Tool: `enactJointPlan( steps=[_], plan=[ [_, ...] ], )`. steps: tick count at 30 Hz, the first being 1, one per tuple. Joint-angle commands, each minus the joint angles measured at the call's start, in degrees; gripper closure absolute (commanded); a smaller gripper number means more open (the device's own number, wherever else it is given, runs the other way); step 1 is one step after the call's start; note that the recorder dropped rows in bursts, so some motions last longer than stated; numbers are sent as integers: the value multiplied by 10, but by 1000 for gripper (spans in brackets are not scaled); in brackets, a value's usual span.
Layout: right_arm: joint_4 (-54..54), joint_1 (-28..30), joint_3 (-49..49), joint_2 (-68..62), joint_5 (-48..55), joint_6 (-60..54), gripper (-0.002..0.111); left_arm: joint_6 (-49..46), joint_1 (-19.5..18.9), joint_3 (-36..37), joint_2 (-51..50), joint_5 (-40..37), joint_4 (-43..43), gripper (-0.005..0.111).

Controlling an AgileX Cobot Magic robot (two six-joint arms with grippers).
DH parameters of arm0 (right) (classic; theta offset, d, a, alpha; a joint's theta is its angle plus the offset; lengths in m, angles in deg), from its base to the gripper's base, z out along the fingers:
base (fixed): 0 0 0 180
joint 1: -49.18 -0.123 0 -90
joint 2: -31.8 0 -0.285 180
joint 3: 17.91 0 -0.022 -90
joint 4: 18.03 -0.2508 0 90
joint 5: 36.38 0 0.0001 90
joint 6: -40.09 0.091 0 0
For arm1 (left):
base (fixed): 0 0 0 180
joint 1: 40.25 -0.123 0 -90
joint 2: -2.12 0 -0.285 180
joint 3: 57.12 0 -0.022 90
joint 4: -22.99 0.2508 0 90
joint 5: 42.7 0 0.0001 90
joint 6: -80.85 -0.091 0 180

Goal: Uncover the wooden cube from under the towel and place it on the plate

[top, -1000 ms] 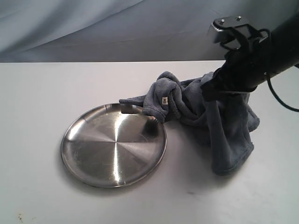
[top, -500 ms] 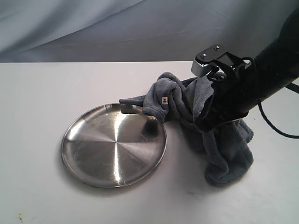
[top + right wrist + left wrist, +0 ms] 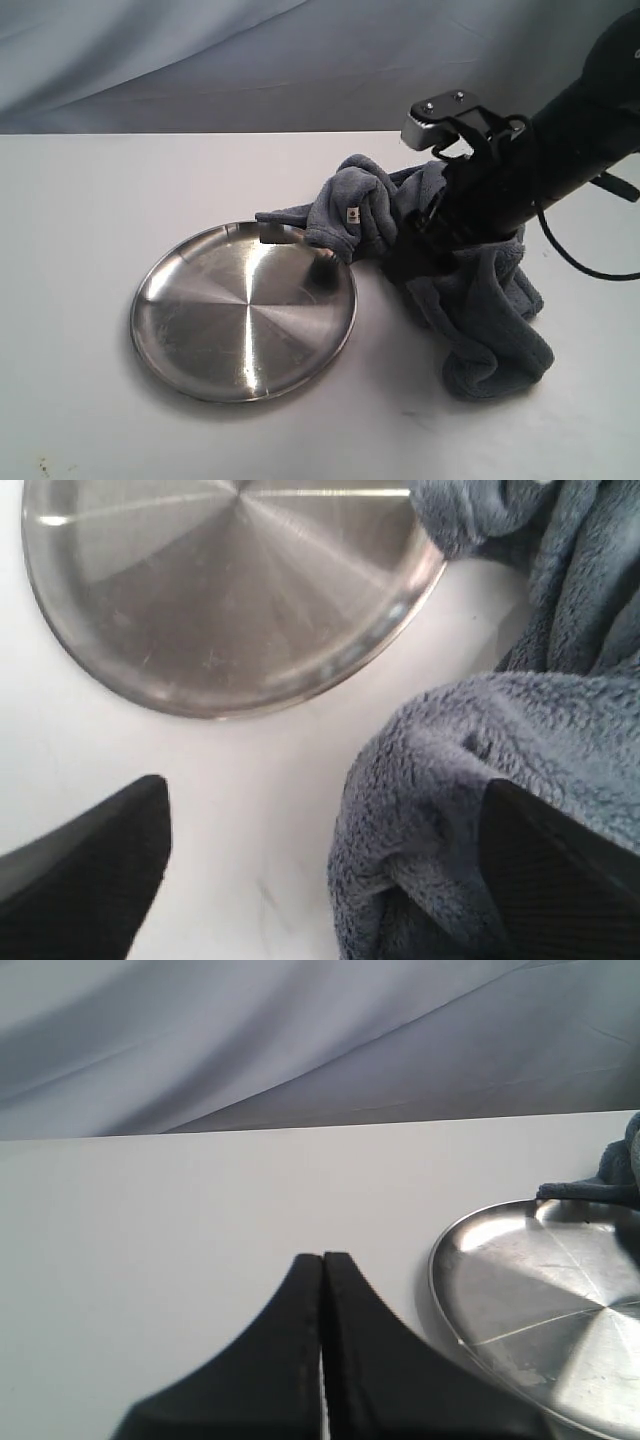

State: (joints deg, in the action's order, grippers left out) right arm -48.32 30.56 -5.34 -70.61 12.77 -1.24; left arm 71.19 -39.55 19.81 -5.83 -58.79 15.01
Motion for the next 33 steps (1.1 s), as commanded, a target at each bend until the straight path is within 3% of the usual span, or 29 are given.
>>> enactJointPlan(
  steps=[1, 3, 7, 12, 22, 33],
  plan=[
    [-6, -3, -12, 30, -26, 20, 25, 4, 3, 3, 2, 8, 2, 107],
    [12, -2, -12, 41, -67, 39, 25, 4, 3, 3, 2, 8, 2, 107],
    [131, -1, -12, 52, -165, 191, 25, 4, 3, 3, 2, 8, 2, 107],
    [223, 21, -12, 43, -179, 320, 25, 4, 3, 3, 2, 8, 2, 107],
    [221, 94, -12, -17, -175, 351, 25, 4, 3, 3, 2, 8, 2, 107],
    [219, 102, -12, -87, -217, 353, 26, 4, 3, 3, 2, 8, 2, 107]
  ],
)
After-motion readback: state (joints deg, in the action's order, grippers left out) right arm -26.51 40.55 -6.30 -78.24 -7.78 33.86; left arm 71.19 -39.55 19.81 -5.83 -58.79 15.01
